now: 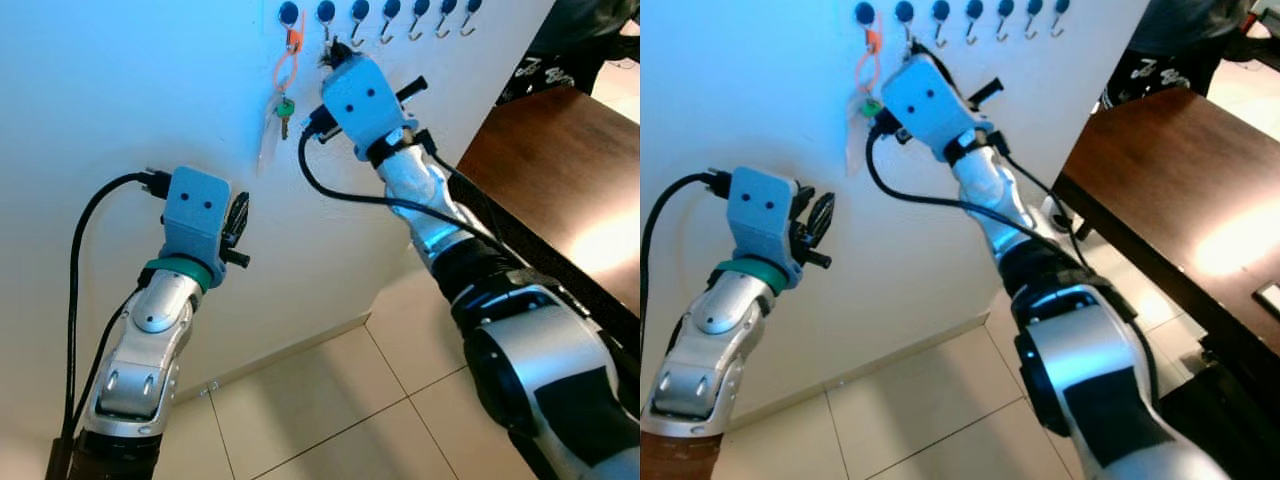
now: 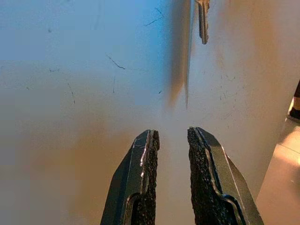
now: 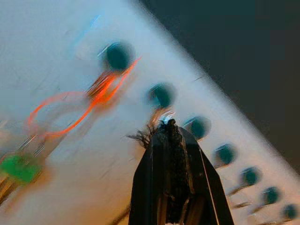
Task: Hang keys on a hook
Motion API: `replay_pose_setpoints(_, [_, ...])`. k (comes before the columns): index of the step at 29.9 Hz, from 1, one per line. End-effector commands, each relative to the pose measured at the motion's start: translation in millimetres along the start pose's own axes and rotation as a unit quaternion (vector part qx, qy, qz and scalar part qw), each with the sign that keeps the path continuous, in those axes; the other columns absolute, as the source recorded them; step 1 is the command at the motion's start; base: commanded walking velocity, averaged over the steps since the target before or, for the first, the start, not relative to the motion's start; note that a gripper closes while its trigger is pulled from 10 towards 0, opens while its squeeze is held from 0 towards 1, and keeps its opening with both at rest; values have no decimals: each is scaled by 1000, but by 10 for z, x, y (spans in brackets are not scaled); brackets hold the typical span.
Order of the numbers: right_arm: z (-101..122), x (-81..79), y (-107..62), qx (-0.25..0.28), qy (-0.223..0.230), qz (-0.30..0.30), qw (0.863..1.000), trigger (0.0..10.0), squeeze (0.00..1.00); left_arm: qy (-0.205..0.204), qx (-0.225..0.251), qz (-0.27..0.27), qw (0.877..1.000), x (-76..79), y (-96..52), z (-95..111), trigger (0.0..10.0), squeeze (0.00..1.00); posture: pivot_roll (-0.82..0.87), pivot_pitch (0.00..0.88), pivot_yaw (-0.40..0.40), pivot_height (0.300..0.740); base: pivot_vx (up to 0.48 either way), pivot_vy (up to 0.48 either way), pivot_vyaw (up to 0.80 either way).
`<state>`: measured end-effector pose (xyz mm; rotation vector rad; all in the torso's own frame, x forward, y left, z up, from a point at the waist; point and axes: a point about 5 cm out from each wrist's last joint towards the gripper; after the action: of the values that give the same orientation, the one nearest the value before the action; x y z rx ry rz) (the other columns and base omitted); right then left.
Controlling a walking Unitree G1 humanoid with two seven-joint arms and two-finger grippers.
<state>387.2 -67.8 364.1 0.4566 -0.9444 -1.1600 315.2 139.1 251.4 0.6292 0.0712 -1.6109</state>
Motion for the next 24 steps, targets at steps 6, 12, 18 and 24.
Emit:
replay_pose_setpoints(6, [50,89,-9,27,0,-35,999,10000,0,1,-5,-6,1000,27,11,-18,10000,0,139,149,-16,740,0,0,0])
replay_pose_setpoints(12, [33,86,-19,25,-6,-37,999,10000,0,2,-5,-6,1000,26,14,-19,10000,0,136,148,-15,740,0,0,0])
replay_pose_setpoints(18, [22,38,98,-16,-40,-18,999,10000,0,2,-3,-5,1000,20,20,-12,10000,0,138,150,-17,740,0,0,0])
replay_pose_setpoints(24, [-35,-67,112,-51,-50,16,997,10000,0,2,-3,-6,1000,24,14,-5,10000,0,143,159,-17,740,0,0,0])
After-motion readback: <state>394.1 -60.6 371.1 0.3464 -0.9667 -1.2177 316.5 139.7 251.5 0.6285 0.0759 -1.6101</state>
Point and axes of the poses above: a point about 5 cm out from each wrist's last joint towards the gripper, its own y axis pointing out of the wrist towards the gripper, its own z axis along the axis of the wrist's last joint, x = y × z, and after that the axes turned 14 degrees about y, right-handed
